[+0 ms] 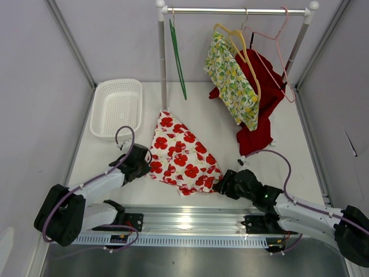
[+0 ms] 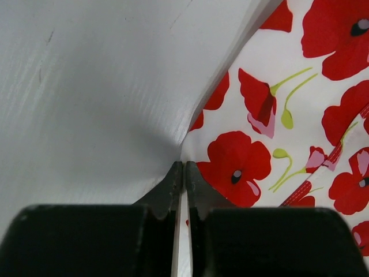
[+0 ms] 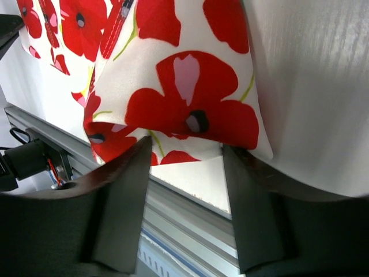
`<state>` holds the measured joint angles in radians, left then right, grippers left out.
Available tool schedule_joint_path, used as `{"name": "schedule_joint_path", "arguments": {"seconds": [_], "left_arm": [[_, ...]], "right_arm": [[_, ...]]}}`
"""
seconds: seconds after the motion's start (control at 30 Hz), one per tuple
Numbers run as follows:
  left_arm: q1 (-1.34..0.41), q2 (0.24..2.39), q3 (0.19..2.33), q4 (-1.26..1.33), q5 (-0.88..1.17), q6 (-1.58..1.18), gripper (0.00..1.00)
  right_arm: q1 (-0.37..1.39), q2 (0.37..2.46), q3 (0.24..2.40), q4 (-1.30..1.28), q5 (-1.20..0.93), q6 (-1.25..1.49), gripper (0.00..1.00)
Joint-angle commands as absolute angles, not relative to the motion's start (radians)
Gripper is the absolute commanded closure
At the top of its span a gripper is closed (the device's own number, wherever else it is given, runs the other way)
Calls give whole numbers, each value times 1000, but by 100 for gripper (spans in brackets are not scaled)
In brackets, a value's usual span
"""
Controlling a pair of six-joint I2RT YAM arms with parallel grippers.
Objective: Place the skirt on the hanger
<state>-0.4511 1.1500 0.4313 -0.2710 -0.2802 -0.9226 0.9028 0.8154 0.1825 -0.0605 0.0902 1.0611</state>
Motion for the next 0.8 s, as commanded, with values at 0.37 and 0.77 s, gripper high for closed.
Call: {"name": "schedule_joint_path", "arguments": {"seconds": [0.37, 0.77], "left_arm": [[-446, 1037, 475, -382, -218, -838, 100], [-445, 888, 825, -601, -198, -684, 100]], "right_arm": [[882, 685, 238, -193, 141, 1062, 84], [582, 601, 595, -471, 11, 862, 100]]}}
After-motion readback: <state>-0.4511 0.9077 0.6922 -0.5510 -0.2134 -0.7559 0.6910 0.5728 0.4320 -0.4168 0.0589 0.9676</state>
